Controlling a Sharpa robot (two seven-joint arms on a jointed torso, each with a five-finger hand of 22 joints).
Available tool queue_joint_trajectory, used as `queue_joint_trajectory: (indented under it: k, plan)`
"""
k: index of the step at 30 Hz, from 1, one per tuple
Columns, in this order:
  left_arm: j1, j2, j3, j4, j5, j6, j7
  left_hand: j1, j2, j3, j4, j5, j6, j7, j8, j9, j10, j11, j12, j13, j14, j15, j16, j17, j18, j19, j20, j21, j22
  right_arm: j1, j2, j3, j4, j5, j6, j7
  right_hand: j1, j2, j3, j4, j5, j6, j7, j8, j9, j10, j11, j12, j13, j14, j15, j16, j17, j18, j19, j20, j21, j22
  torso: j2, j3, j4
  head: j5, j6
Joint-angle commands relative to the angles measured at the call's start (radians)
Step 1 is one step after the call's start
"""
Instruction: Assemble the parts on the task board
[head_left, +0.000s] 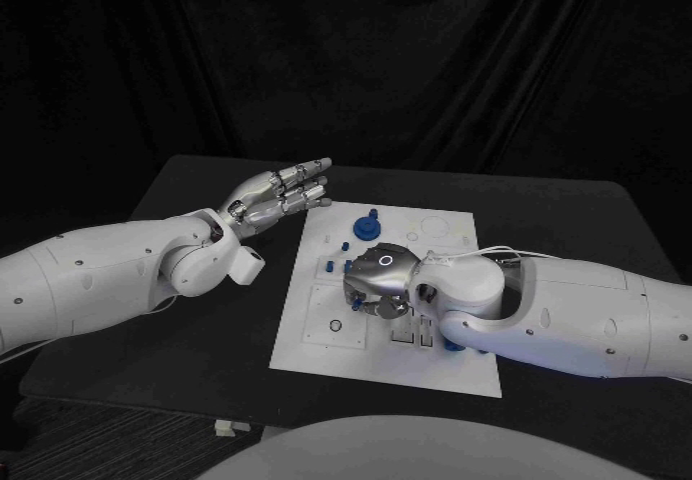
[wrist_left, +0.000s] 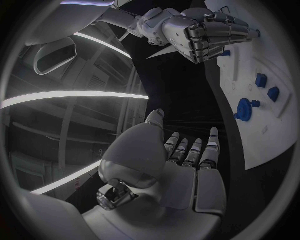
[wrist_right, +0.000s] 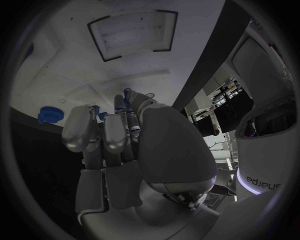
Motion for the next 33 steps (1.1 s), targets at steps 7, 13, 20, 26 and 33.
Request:
queue_joint_trajectory:
  k: [7, 13, 20, 26, 33]
  plan:
    - [-0.002, 0.001, 0.001, -0.001, 0.007, 0.011, 0.003, 0.005, 0.007, 0.0, -0.007, 0.005, 0.002, 0.006, 0.005, 0.001, -0.001, 0.001, 0.0, 0.0, 0.004, -0.001, 0.006, 0.001, -0.007, 0.009, 0.0, 0.002, 0.001, -0.005, -0.002, -0.002, 0.002, 0.009, 0.022, -0.024, -0.013, -0.001, 0.005, -0.001, 0.007, -0.002, 0.009, 0.001, 0.0, -0.001, 0.008, -0.005, 0.0, -0.003, 0.008, -0.006, -0.001, 0.004, -0.009, -0.001, -0.006, 0.156, 0.0, -0.0001, 0.0003, 0.0, 0.0]
    - [-0.002, 0.002, 0.001, -0.002, 0.007, 0.013, 0.0, 0.005, 0.008, 0.001, -0.008, 0.005, 0.003, 0.007, 0.005, 0.001, -0.001, 0.001, 0.0, 0.0, 0.005, 0.0, 0.007, 0.001, -0.007, 0.01, 0.0, 0.002, 0.001, -0.005, -0.003, -0.002, 0.004, 0.016, 0.023, -0.024, -0.013, -0.001, 0.006, -0.002, 0.007, -0.002, 0.009, 0.001, 0.0, -0.002, 0.008, -0.005, 0.0, -0.003, 0.008, -0.006, -0.001, 0.004, -0.01, -0.001, -0.007, 0.155, 0.0, 0.0001, 0.0001, 0.001, 0.0]
    - [-0.002, 0.005, 0.001, -0.007, 0.007, 0.015, -0.004, 0.005, 0.009, 0.002, -0.008, 0.006, 0.005, 0.01, 0.006, 0.001, -0.001, 0.0, 0.0, 0.0, 0.006, 0.003, 0.007, 0.001, -0.008, 0.011, 0.0, 0.002, 0.0, -0.005, -0.001, -0.002, 0.002, 0.018, 0.036, -0.032, -0.018, -0.003, 0.01, -0.003, 0.005, -0.01, 0.01, -0.004, -0.001, -0.01, 0.01, -0.007, -0.001, -0.008, 0.009, -0.01, -0.008, 0.006, -0.015, 0.0, -0.014, 0.153, 0.0, 0.0001, 0.0007, -0.002, 0.0]
    - [-0.002, 0.008, 0.001, -0.009, 0.007, 0.019, -0.006, 0.005, 0.011, 0.005, -0.009, 0.007, 0.01, 0.015, 0.007, 0.002, -0.001, -0.002, -0.001, 0.0, 0.005, 0.004, 0.007, 0.001, -0.009, 0.011, 0.0, 0.002, -0.002, -0.005, 0.004, -0.002, -0.004, 0.018, 0.034, -0.038, -0.032, -0.009, 0.025, -0.003, 0.0, -0.077, 0.019, -0.012, -0.008, -0.036, 0.017, -0.007, -0.001, -0.016, 0.017, -0.012, -0.015, 0.008, -0.026, 0.007, -0.027, 0.149, -0.001, 0.0001, 0.0008, -0.002, 0.0]
    - [-0.002, 0.01, 0.001, -0.011, 0.007, 0.022, -0.008, 0.004, 0.013, 0.008, -0.012, 0.007, 0.023, 0.031, 0.009, 0.004, -0.002, -0.009, -0.001, 0.0, 0.005, 0.006, 0.008, 0.001, -0.011, 0.013, 0.0, 0.002, -0.005, -0.005, 0.009, -0.002, -0.011, 0.018, 0.03, -0.041, -0.056, -0.017, 0.033, 0.005, -0.03, -0.151, -0.006, -0.012, -0.008, -0.076, 0.022, -0.007, -0.002, -0.028, 0.019, -0.021, -0.031, 0.013, -0.04, 0.011, -0.048, 0.143, -0.001, 0.0001, 0.0009, -0.002, 0.0]
